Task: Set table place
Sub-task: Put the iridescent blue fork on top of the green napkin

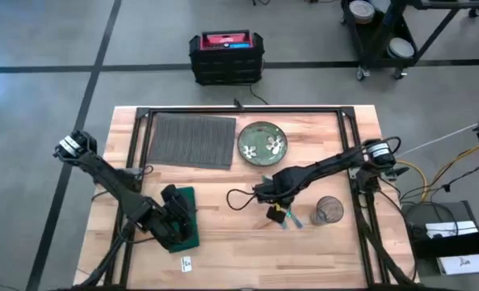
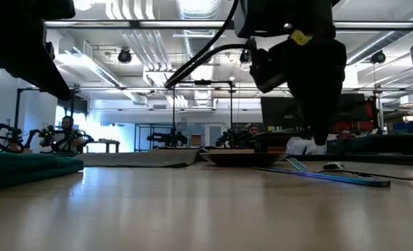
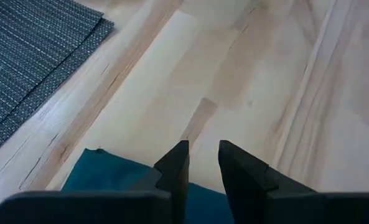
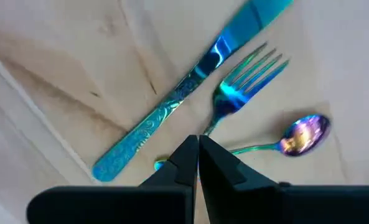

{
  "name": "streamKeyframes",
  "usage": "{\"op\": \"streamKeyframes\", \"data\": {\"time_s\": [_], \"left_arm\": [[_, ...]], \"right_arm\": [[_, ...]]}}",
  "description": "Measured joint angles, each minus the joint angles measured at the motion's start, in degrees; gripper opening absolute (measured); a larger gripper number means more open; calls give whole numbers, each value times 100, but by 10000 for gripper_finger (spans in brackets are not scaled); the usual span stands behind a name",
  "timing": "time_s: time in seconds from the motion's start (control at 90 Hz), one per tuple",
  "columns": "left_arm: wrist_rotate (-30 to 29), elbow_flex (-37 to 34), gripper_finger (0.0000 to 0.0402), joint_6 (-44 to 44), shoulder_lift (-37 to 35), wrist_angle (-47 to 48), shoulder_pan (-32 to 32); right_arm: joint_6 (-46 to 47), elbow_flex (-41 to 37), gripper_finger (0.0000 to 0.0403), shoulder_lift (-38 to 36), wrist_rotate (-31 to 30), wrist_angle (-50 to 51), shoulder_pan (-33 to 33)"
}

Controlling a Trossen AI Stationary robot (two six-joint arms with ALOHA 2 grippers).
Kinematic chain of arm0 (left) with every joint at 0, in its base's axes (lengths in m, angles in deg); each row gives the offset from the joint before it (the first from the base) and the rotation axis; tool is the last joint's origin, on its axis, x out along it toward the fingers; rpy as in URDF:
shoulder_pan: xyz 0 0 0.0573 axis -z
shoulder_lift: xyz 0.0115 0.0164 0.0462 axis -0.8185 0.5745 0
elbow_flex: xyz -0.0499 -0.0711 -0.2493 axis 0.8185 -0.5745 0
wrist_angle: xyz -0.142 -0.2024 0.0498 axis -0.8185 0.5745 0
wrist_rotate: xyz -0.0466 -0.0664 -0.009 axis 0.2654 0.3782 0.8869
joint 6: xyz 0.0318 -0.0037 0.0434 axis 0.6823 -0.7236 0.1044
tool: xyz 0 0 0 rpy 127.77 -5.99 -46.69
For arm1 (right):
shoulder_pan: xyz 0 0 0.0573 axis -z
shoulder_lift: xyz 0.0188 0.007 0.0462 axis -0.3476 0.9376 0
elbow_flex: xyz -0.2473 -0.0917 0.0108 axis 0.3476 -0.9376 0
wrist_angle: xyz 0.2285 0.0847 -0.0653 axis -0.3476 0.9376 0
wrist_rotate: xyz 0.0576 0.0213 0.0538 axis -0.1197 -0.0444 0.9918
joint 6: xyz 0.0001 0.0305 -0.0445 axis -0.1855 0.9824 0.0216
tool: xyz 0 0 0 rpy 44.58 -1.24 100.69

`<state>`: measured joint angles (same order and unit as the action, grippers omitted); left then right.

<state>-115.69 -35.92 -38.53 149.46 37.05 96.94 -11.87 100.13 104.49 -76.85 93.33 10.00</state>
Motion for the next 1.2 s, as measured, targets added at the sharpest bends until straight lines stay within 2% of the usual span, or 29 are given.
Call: {"op": "streamKeyframes", "data": {"time_s": [0.344, 0.7, 0.822, 1.022, 1.2], "left_arm": [[53, 0, 75, 38, -2, 2, 0], [49, 0, 75, 40, -2, 2, 0], [49, 0, 75, 40, -2, 2, 1], [49, 0, 75, 40, -2, 4, 0], [47, 0, 75, 41, -2, 4, 0]], "right_arm": [[178, -356, 11, 129, -13, -387, 10], [250, -360, 116, 122, 13, -396, 10], [273, -360, 137, 113, 88, -393, 12], [366, -360, 143, 85, 327, -404, 8], [432, -360, 126, 76, 328, -433, 8]]}}
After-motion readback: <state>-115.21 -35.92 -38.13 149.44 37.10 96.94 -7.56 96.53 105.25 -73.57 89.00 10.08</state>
